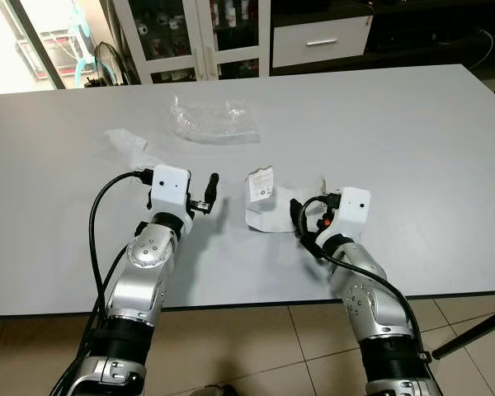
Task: Picking trash to rubbish bin
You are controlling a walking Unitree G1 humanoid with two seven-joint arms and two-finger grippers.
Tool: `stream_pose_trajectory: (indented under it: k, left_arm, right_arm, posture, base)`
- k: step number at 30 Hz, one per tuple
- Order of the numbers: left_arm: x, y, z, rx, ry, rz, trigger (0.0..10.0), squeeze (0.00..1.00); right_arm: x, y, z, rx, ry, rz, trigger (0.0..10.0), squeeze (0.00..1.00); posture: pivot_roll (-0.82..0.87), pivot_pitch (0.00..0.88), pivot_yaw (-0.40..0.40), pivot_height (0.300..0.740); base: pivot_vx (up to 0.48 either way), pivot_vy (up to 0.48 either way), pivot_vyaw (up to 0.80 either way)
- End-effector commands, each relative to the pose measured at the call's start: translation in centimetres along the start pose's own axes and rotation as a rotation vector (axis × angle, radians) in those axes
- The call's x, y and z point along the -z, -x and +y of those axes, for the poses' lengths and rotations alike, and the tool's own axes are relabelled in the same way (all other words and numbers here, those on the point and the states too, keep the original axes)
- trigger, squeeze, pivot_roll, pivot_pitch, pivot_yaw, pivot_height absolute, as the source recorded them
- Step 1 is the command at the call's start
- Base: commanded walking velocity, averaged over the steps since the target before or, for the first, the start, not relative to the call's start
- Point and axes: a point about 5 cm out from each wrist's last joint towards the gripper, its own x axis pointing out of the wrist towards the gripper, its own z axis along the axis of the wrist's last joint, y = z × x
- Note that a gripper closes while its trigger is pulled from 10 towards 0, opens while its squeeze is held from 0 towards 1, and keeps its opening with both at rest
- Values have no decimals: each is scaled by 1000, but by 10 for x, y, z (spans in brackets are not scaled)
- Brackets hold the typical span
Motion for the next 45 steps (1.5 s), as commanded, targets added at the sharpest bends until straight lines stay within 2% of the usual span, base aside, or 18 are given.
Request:
stream_pose_trajectory:
  k: [1, 10, 17, 19, 45]
  left_arm:
    - [-1, 2, 0, 9, -8, -1, 10000, 0]
    - [0, 5, -1, 8, -14, 10, 10000, 0]
    - [2, 10, -1, 1, -12, 16, 10000, 0]
    - [2, 11, -1, -3, -12, 18, 10000, 0]
    - [5, 16, 1, -28, -24, 31, 10000, 0]
  right_arm:
    - [0, -5, 5, -40, -2, 2, 10000, 0]
    - [0, -13, 11, -101, 15, 4, 10000, 0]
    - [1, -24, 9, -110, 19, 10, 10000, 0]
    - [-1, -28, 10, -115, 22, 5, 0, 0]
    - [2, -36, 17, -131, 40, -23, 0, 0]
  posture:
    - [14, 97, 90, 740]
    - [29, 113, 83, 740]
    - [44, 123, 73, 740]
    - [44, 123, 73, 740]
    - [66, 119, 57, 740]
  base:
    - [0, 0, 0]
    - [0, 0, 0]
    - [0, 0, 0]
    - [0, 0, 0]
    - [0, 0, 0]
